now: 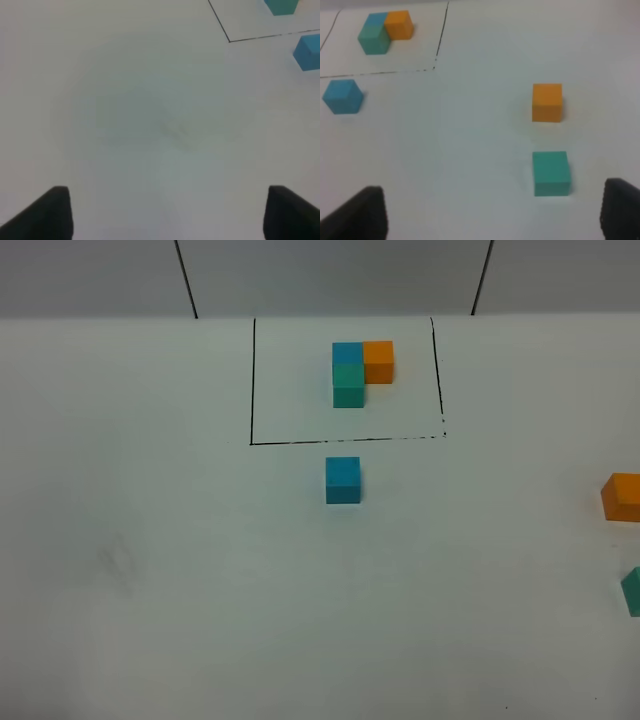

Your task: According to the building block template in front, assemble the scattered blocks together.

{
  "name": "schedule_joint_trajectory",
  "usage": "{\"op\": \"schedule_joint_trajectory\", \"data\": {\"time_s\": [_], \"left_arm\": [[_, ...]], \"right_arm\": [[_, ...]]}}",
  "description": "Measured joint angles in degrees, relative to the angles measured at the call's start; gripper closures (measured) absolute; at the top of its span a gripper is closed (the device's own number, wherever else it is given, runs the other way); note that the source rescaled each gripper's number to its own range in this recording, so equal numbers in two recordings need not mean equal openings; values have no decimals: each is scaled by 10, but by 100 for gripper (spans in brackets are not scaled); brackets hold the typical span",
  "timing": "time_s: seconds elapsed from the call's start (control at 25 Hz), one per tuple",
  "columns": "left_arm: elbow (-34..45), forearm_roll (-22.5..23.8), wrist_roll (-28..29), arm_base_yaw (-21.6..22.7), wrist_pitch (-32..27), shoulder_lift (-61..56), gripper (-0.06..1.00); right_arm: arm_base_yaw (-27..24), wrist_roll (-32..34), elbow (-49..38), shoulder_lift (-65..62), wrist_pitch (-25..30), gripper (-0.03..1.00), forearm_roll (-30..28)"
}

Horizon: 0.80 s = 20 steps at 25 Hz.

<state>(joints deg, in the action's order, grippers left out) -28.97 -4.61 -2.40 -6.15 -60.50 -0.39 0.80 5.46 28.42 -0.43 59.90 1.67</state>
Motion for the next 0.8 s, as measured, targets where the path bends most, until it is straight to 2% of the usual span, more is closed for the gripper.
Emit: {"op": "schedule_joint_trajectory", "data": {"time_s": [0.12,0.32,0.8], "left_arm": [[0,-1,0,2,0,0,37],[0,-2,6,34,0,0,43],[0,-2,8,33,0,0,45]], "right_arm": [[0,0,0,0,0,23,0],[0,0,0,0,0,23,0],[0,0,0,0,0,23,0]]}}
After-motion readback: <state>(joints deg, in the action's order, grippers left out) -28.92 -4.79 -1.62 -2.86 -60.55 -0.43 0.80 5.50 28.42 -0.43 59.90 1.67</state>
